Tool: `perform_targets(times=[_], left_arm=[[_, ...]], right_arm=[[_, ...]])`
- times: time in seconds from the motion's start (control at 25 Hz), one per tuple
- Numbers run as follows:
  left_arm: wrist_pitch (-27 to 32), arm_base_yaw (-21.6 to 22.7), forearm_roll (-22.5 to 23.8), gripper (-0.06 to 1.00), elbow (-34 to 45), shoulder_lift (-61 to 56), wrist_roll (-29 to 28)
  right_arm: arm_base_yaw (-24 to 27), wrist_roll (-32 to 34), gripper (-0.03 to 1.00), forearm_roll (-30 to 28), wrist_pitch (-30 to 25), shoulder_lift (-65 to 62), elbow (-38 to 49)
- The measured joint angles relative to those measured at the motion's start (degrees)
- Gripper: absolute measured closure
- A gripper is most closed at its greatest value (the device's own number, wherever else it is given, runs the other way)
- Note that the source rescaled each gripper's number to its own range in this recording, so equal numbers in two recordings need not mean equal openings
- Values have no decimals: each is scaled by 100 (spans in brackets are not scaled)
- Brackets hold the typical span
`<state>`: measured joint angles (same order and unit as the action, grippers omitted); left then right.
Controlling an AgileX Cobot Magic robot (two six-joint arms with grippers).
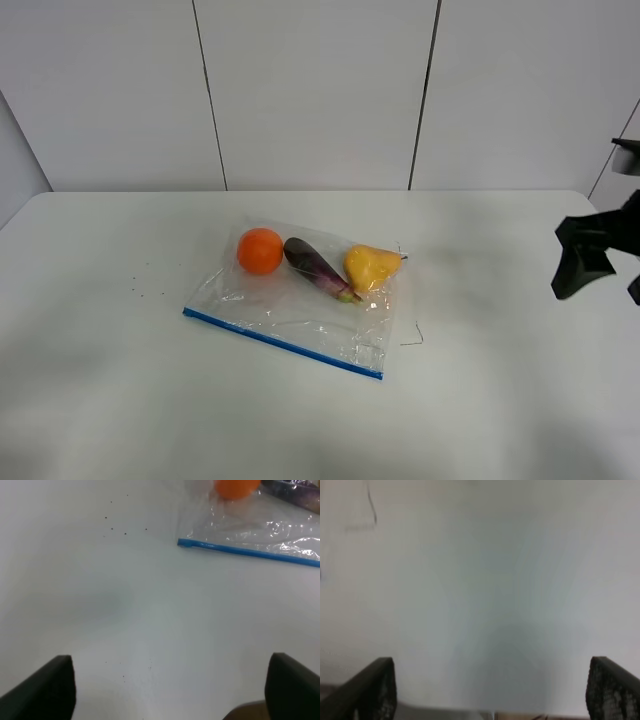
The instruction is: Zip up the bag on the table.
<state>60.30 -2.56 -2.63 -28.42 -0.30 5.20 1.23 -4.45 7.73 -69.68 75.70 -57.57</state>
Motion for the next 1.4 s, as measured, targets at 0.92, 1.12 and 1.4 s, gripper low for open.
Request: perform_targets(times=[0.92, 1.12, 1.4], left_arm=[[0, 0, 0, -5, 0, 0, 0], [0, 0, 0, -5, 0, 0, 0], [0, 0, 0, -5, 0, 0, 0]], right_arm=[[0, -65, 12, -52, 979, -6161, 2807], [0, -65, 12, -63, 1008, -6676, 2838], [0, -65, 12, -82, 1027, -7185, 2875]])
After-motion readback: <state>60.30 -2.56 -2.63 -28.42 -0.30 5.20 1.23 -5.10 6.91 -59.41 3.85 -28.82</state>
